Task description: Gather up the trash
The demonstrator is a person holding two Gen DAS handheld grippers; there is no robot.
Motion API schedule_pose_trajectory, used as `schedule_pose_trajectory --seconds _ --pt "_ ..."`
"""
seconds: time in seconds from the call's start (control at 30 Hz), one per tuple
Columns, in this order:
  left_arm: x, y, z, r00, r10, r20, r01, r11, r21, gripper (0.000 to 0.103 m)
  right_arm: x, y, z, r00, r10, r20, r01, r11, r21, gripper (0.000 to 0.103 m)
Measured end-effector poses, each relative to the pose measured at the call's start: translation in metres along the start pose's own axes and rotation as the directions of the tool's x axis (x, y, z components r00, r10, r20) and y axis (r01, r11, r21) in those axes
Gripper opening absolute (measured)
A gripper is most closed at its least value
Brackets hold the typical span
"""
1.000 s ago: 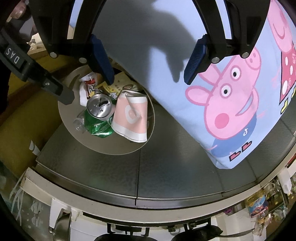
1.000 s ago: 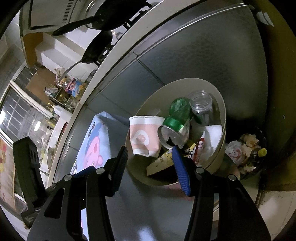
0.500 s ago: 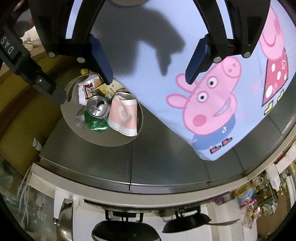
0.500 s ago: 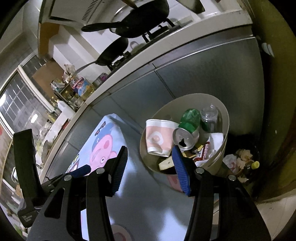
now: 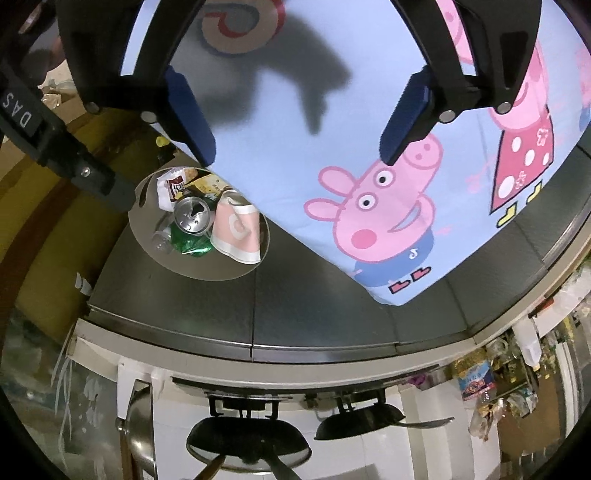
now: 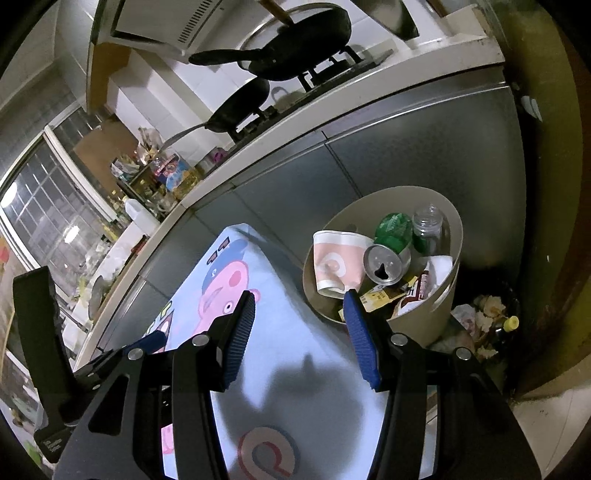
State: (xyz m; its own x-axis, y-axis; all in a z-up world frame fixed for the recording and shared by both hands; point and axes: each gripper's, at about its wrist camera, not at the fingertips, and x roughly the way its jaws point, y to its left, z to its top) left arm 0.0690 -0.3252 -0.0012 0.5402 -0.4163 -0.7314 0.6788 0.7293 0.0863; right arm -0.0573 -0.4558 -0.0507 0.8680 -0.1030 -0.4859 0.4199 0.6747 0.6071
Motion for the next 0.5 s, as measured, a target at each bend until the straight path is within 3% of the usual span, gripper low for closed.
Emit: schedule_pose_trajectory --seconds 0.13,0.5 --pt "-0.012 0.002 -0.003 1.0 0.019 0.018 -0.02 1.0 0.004 0.099 -0.008 0.002 -0.004 1.0 -0.008 0.007 0.008 1.0 0.005 0.05" --pt "-0.04 0.008 -0.008 0.998 0.046 0.041 -0.046 0.999 -0.013 0.099 -0.035 0.006 -0.015 1.0 -0.011 0.022 0.011 1.0 0.024 0.053"
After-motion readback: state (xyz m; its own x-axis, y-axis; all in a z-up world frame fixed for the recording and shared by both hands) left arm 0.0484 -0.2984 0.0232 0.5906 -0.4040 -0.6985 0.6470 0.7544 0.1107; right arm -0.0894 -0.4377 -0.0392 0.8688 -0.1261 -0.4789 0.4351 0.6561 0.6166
